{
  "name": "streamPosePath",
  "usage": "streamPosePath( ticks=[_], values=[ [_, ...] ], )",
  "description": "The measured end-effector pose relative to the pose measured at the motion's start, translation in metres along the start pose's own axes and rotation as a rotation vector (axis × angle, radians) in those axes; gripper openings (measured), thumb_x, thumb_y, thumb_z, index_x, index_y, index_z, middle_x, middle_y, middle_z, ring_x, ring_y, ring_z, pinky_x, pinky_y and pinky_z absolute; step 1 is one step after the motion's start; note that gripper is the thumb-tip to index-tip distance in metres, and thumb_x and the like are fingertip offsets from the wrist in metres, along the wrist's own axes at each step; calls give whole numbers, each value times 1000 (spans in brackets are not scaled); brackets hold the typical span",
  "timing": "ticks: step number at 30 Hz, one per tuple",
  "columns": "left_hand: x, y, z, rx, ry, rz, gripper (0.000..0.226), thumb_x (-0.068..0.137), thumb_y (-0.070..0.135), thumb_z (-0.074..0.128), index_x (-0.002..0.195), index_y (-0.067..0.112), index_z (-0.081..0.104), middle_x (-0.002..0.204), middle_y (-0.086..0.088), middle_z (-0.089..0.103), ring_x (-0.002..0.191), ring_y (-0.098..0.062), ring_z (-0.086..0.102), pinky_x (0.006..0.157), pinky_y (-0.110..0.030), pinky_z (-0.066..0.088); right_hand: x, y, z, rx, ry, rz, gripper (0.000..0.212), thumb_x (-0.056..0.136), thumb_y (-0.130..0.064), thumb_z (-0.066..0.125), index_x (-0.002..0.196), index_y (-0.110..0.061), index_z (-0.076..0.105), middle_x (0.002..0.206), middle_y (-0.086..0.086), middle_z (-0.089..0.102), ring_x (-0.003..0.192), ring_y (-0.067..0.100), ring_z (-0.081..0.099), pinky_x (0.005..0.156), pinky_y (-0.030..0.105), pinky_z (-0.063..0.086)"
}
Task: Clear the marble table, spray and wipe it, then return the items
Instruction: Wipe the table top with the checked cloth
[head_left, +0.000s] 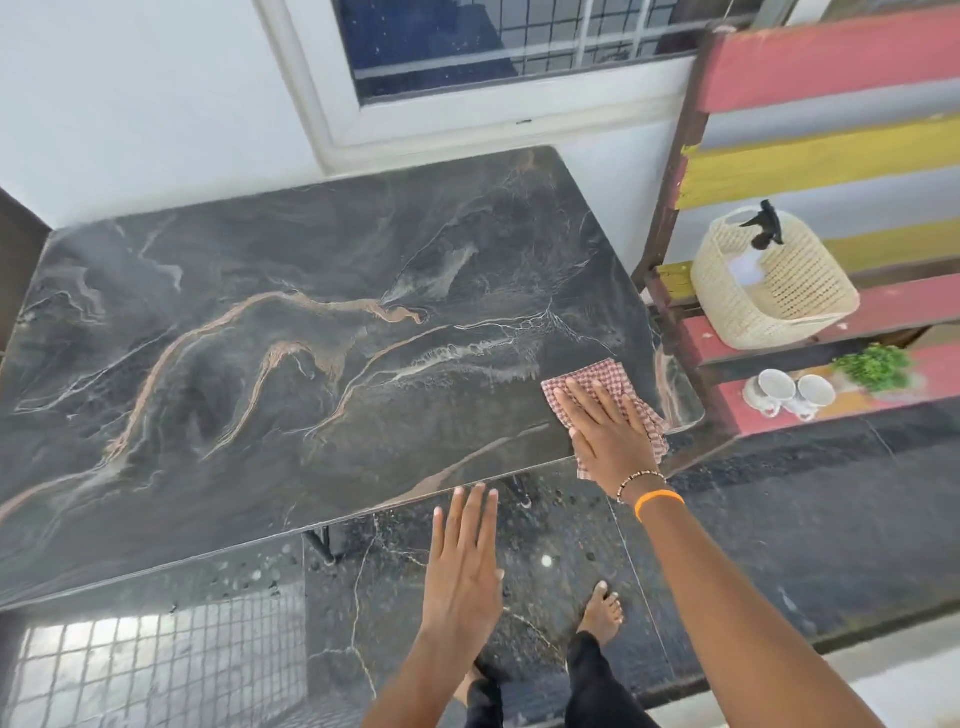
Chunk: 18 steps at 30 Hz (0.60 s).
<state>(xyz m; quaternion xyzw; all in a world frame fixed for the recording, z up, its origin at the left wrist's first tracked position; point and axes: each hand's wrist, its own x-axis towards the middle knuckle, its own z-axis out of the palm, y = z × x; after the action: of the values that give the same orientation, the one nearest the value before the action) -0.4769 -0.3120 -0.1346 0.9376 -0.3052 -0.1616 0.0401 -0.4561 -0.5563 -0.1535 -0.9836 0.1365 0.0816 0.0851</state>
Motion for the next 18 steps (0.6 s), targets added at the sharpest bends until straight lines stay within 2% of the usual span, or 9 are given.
streamPosePath(
  ticks=[6, 9, 11, 13, 15, 17, 18],
  values=[
    [21, 60, 2, -29, -37, -3, 83, 95, 33, 38, 133, 19, -34, 141, 3, -39, 124, -22, -45, 108, -40, -24, -2, 57, -5, 31, 30, 100, 55, 97, -29, 26, 146, -39, 2, 157, -17, 0, 146, 14, -3, 115, 48, -10],
    [34, 88, 0, -55, -31, -27, 83, 94, 33, 40, 135, 22, -31, 144, 4, -36, 130, -23, -40, 110, -41, -22, 0, 76, -2, 54, 82, 107, 55, 96, -28, 30, 146, -39, 9, 157, -16, 7, 146, 16, 4, 114, 51, -8],
    [43, 103, 0, -66, -26, -39, 83, 94, 32, 42, 135, 23, -30, 145, 5, -33, 134, -23, -35, 112, -41, -20, -1, 88, -2, 90, 115, 125, 55, 95, -26, 33, 145, -38, 13, 156, -17, 10, 146, 17, 6, 115, 52, 1],
    [53, 117, 0, -69, -24, -48, 84, 94, 31, 43, 136, 23, -29, 147, 6, -30, 135, -22, -32, 113, -41, -18, 0, 103, -4, 191, 159, 137, 56, 94, -21, 36, 145, -36, 19, 156, -15, 14, 145, 18, 10, 111, 49, 22],
    [62, 131, 0, -79, -27, -60, 85, 93, 31, 44, 137, 22, -28, 151, 5, -26, 136, -20, -29, 112, -39, -18, 1, 117, -7, 472, 222, 161, 55, 93, -12, 37, 145, -28, 27, 153, -9, 26, 138, 19, 29, 103, 40, 38],
    [71, 147, 0, -88, -38, -62, 85, 93, 31, 45, 141, 21, -24, 155, 2, -20, 140, -20, -24, 112, -39, -18, 2, 130, -13, 1060, 264, 329, 53, 92, -2, 34, 142, -20, 35, 132, 8, 56, 108, 23, 57, 90, 30, 49],
    [75, 154, -1, -93, -47, -57, 84, 93, 31, 45, 143, 21, -22, 156, 1, -18, 141, -21, -22, 112, -39, -18, 0, 136, -17, 1341, 256, 467, 51, 92, 0, 33, 140, -16, 40, 115, 21, 63, 90, 30, 62, 80, 33, 52]
  ],
)
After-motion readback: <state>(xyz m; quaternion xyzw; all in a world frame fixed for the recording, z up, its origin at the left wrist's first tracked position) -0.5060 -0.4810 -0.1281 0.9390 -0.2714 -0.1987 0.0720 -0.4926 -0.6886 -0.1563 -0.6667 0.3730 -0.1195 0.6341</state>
